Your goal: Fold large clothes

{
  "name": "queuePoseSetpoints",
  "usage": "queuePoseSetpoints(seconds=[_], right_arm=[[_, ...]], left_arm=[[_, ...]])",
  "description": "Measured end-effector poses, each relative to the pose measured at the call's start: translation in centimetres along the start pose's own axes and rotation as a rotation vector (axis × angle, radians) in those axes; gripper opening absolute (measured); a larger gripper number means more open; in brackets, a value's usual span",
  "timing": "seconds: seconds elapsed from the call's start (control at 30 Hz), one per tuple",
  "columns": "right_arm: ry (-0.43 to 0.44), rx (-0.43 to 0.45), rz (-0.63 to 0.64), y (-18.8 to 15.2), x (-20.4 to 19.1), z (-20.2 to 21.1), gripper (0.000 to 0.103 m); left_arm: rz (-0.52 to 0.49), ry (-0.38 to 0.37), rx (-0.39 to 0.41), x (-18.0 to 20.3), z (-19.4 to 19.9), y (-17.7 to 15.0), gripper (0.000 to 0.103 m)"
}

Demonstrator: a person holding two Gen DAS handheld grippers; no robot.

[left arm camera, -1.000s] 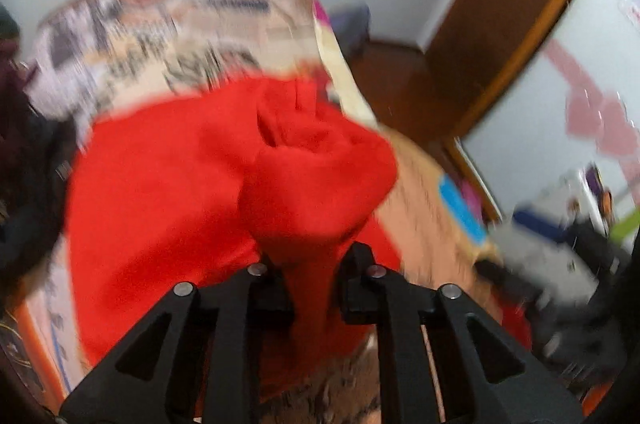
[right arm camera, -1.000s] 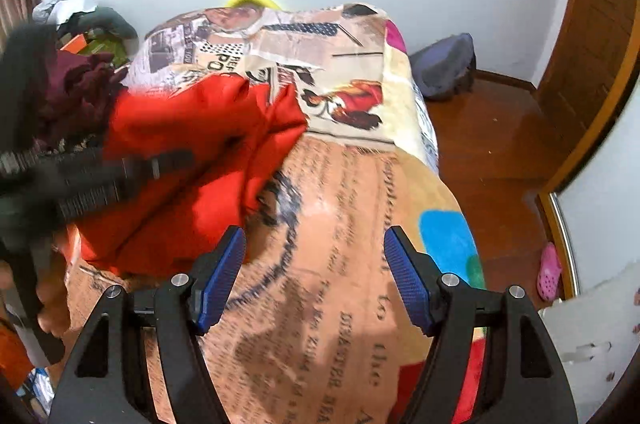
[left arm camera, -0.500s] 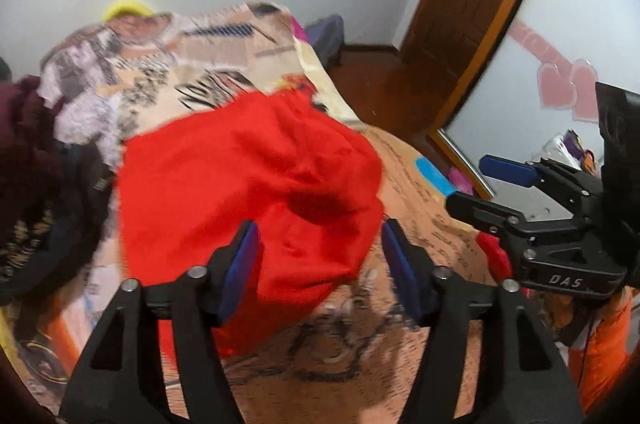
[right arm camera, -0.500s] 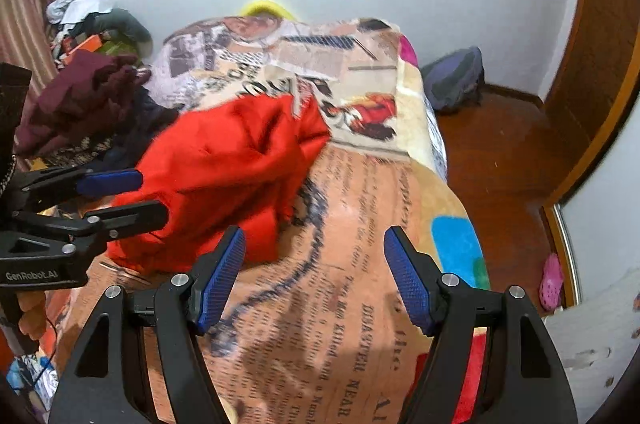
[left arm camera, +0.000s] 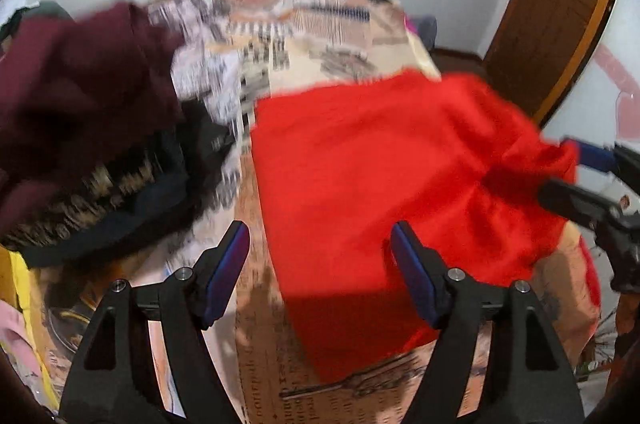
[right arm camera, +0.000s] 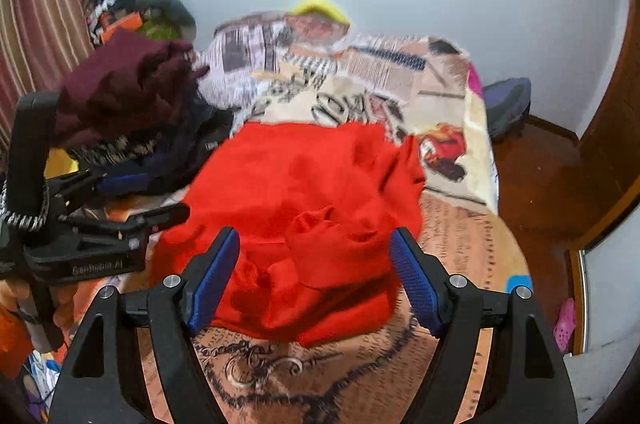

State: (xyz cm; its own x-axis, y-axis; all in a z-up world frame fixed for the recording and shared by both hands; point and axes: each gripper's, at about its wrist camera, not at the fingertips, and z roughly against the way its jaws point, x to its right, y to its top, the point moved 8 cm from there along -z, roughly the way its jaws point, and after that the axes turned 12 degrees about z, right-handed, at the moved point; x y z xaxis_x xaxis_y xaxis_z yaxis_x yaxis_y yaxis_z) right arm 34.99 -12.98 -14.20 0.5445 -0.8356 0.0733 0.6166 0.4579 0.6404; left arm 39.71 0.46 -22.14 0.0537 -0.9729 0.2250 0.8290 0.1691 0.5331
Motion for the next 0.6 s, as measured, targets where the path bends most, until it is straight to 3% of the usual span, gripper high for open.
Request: queuePoseSetpoints(seconds=[0.07,0.27,0.43,0.6], right_arm=[[-0.020,-0.037,0.009,-0.5,0.0,-1.7,0.074],[-0.127,-0.080,-0.034,-2.3,3.7,-3.8,0.074],[-0.076,-0.054,-0.196,-4.1,6.9,-2.8,0.075],[-0.104,-0.071,-0.208,-6.3,7.4,-2.0,0.075]], left_arm=[[-0.023,0.001,-0.048,-0.1,-1.6,-1.4,0.073],[0.020,-0.008,-0.039,-1.0,-2.7,-2.6,0.085],[0.030,-0.039,-0.053,-1.1,-2.7,-3.5,0.086],[-0.002,-0.029,-0.062,-0.7,-2.3,-4.8,0.087]])
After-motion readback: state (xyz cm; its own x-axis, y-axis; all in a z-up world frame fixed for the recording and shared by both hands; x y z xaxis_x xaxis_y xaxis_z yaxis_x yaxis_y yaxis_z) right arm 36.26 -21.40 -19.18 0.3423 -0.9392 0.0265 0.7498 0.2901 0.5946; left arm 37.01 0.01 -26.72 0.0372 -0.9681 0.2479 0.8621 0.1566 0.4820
